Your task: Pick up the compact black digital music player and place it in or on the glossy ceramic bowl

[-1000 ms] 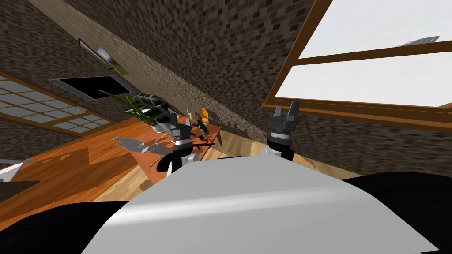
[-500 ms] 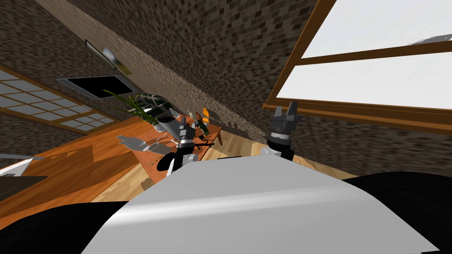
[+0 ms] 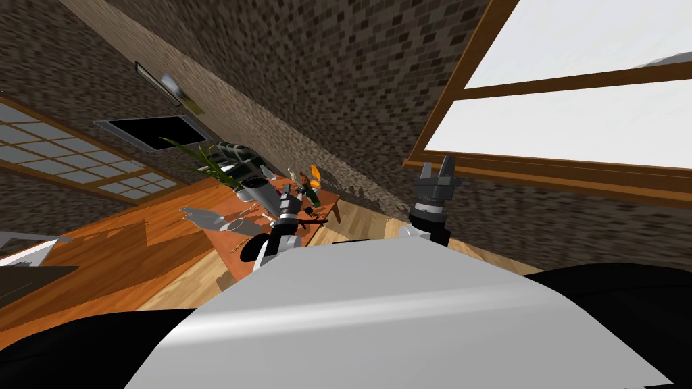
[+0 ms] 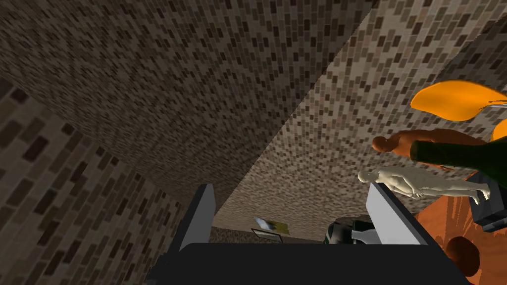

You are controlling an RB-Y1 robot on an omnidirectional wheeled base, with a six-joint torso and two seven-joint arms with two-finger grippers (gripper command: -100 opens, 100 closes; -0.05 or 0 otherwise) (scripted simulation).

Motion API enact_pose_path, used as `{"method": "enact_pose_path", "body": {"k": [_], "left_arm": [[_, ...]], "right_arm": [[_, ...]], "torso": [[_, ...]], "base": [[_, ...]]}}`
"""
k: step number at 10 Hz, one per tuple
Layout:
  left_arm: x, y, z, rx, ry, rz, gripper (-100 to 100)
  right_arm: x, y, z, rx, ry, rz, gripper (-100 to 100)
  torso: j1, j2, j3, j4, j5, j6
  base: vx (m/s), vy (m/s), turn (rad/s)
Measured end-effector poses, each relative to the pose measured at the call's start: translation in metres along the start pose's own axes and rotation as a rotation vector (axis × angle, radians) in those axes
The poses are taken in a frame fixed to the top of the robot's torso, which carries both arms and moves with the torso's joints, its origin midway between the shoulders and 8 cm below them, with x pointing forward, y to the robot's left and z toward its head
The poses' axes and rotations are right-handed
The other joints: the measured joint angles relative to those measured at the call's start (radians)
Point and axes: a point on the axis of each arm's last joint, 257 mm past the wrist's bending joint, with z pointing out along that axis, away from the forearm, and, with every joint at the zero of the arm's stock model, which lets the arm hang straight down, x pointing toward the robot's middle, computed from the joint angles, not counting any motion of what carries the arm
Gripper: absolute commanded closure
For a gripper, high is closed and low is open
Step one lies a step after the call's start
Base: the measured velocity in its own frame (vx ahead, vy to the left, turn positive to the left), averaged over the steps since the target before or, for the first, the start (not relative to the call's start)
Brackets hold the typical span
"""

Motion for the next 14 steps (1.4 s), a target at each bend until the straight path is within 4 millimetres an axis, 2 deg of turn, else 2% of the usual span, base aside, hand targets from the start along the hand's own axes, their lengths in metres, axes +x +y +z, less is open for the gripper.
{"method": "enact_pose_path", "body": {"k": [2, 5, 9, 14], "left_arm": [[-0.004, 0.033, -0.002, -0.091, 0.0, -0.018, -100], [-0.016, 0.073, -0.007, -0.21, -0.008, -0.036, -100], [-0.037, 0.116, -0.01, -0.349, -0.029, -0.059, -100], [-0.065, 0.174, -0.034, -0.542, -0.078, -0.09, -100]], "right_arm": [[0.0, 0.0, 0.0, 0.0, 0.0, 0.0, 0], [0.0, 0.0, 0.0, 0.0, 0.0, 0.0, 0], [0.0, 0.0, 0.0, 0.0, 0.0, 0.0, 0], [0.0, 0.0, 0.0, 0.0, 0.0, 0.0, 0]], "torso": [[0.0, -0.001, 0.0, 0.0, 0.0, 0.0], [0.0, -0.001, 0.0, 0.0, 0.0, 0.0], [0.0, -0.001, -0.001, 0.0, 0.0, 0.0], [0.0, -0.001, -0.001, 0.0, 0.0, 0.0]], "base": [[0.024, -0.012, 0.01], [0.023, -0.008, 0.008], [0.029, -0.011, 0.0], [0.034, -0.012, -0.013]]}}
